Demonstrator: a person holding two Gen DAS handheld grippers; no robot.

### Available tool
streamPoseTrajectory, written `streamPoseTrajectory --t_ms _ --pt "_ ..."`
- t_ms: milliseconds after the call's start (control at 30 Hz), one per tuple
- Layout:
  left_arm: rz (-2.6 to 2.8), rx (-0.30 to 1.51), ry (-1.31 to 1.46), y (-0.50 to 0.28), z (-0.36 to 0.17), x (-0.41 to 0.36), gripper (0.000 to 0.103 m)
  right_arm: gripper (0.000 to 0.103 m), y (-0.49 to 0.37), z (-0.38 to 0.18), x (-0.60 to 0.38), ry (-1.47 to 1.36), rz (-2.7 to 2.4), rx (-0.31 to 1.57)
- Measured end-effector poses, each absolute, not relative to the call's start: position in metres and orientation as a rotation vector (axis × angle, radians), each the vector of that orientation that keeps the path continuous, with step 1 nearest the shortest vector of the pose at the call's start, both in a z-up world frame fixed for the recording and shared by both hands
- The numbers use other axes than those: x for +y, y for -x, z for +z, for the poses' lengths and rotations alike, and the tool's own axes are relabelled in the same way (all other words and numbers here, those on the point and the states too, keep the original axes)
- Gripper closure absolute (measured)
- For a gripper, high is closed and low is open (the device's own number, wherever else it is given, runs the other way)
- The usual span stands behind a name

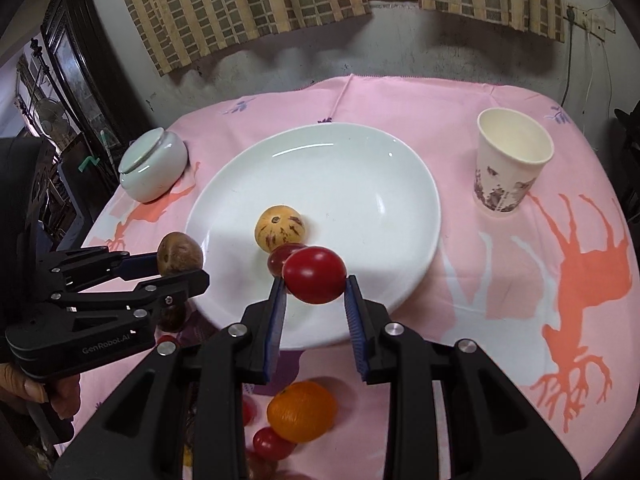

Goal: Organize fruits
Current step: 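Place the olive-brown fruit on the plate with the left tool while the right tool drops the tomato there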

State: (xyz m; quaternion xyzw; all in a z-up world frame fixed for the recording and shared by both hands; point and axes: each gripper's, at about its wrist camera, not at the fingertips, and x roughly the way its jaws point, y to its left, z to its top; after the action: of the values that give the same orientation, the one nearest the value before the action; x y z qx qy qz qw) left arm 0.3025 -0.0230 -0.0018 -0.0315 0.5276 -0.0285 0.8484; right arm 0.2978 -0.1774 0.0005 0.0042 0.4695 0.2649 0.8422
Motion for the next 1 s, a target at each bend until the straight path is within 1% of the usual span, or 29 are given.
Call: streamPoseTrajectory --t_ms 33,100,233,500,633,700,733,800,833,1000 --pt "-0.054 1.120 0.071 -0.306 -0.005 -0.022 0.062 0.072 -0.300 -0.003 -0.176 -0.009 0.553 0.998" --pt "-0.031 1.135 0.088 -0.311 -0.011 -0.020 0.057 0.071 -0.305 -0.010 -0.175 -0.018 0.545 1.022" --pt "-0.006 1.115 0.096 -0.310 -0.007 -0.017 0.044 0.071 -0.307 -0.015 -0.176 -0.032 0.521 1.036" --pt "0.004 1.107 0.125 -0.279 0.006 -0.008 0.036 0.071 -0.288 -0.008 -0.192 -0.067 0.527 1.037" --pt "0.038 1.110 0.127 -0.250 0.010 -0.003 0.026 0.071 -0.261 -0.009 -0.208 -0.059 0.513 1.058" --pt "0.061 1.118 0.137 -0.232 0.010 -0.001 0.023 0.071 -0.243 -0.013 -0.218 -0.068 0.509 1.079" --pt "0.068 1.124 0.147 -0.222 0.009 0.000 0.020 0.068 -0.232 -0.016 -0.223 -0.074 0.515 1.098" --pt "0.072 1.138 0.174 -0.201 0.007 0.001 0.019 0.047 -0.211 -0.020 -0.231 -0.087 0.523 1.128" --pt "0.069 1.149 0.183 -0.192 0.005 0.001 0.019 0.038 -0.200 -0.020 -0.235 -0.091 0.518 1.129" --pt "0.078 1.195 0.202 -0.151 -0.004 -0.002 0.019 0.038 -0.156 -0.019 -0.245 -0.123 0.538 1.164"
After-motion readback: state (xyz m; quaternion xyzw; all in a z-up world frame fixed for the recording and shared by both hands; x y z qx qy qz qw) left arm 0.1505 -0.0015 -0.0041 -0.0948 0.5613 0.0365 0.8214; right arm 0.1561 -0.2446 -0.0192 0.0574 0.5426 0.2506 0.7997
